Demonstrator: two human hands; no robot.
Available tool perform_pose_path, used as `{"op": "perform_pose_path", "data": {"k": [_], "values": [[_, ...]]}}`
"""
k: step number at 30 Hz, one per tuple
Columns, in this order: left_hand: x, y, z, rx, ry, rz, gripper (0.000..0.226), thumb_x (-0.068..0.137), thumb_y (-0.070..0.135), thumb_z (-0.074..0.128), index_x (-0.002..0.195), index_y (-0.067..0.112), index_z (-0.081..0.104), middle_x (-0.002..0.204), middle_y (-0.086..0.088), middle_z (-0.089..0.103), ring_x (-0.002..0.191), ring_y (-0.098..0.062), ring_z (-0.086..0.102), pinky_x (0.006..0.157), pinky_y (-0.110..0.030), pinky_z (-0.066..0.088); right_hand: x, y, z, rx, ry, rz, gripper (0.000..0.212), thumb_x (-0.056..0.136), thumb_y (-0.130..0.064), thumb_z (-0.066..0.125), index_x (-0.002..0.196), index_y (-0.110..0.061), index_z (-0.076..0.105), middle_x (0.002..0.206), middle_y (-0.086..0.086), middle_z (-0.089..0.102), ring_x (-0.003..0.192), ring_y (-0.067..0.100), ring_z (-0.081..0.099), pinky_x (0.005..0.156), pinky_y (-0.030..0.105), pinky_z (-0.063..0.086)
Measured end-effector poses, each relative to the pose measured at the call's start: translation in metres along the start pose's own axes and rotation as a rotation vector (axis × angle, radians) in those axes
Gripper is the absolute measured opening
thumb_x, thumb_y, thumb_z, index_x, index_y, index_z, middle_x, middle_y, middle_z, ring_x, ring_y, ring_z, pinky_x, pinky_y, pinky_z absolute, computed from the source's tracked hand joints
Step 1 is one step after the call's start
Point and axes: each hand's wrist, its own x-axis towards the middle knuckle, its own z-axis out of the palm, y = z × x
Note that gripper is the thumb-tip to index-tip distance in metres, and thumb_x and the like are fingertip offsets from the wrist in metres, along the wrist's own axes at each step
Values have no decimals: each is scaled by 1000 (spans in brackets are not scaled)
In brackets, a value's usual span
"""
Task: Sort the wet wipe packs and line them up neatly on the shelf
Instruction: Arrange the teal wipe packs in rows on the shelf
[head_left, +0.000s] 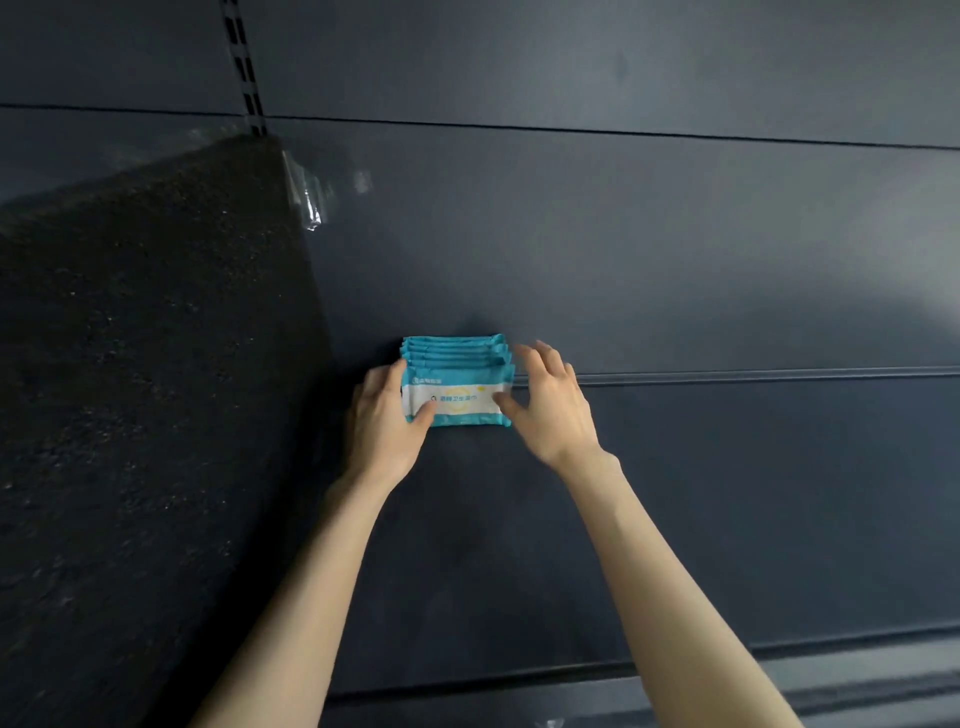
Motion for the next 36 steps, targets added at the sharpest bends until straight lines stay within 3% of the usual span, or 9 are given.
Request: {"op": "perform_pose_path", "data": {"k": [7,14,20,23,27,30,33,36], "values": [[-39,70,-19,-61,41,326,33,87,21,65,116,6,62,116,-10,63,108,-31,57,92,-37,43,-66,14,-58,21,277,-15,32,94,-26,56,122,-11,57,133,3,53,114,27,47,91,36,42],[-138,134,14,-158,-150,531,26,88,28,62,108,12,65,100,2,67,94,-20,64,83,-36,50,-190,76,-99,-3,434,100,26,89,-25,57,109,-10,65,117,3,63,102,26,57,83,31,44],[-281,181,77,-215,-412,587,22,89,25,62,108,13,66,102,3,66,90,-20,63,76,-34,51,-355,150,-125,-40,380,283,23,89,-23,58,108,-12,64,114,2,64,102,24,58,84,34,49],[-354,203,107,-217,-592,567,30,89,33,57,110,15,66,107,3,66,95,-19,62,79,-31,50,-438,183,-131,-63,331,390,23,87,-21,58,106,-11,66,110,4,66,95,26,60,80,36,52],[-438,230,147,-197,-826,584,34,86,34,54,111,14,66,107,-1,66,98,-22,61,83,-38,50,-533,217,-136,-104,272,585,20,87,-24,58,102,-14,66,107,1,67,92,26,62,77,31,51],[-479,241,168,-165,-970,570,31,93,30,57,121,18,60,117,1,60,108,-18,56,90,-34,47,-585,236,-138,-121,218,737,21,83,-16,69,104,-15,66,107,3,67,95,27,62,79,32,50],[-502,254,188,-128,-1092,594,32,94,29,55,125,21,56,121,3,57,111,-16,53,94,-34,44,-615,253,-141,-96,194,873,25,91,-20,62,114,-12,64,116,5,64,105,27,57,88,35,46],[-508,272,212,-109,-1161,626,33,94,28,55,126,21,55,121,3,57,112,-16,52,97,-36,42,-624,276,-147,-82,219,949,24,91,-18,61,113,-10,64,116,6,64,104,28,57,86,36,46]]}}
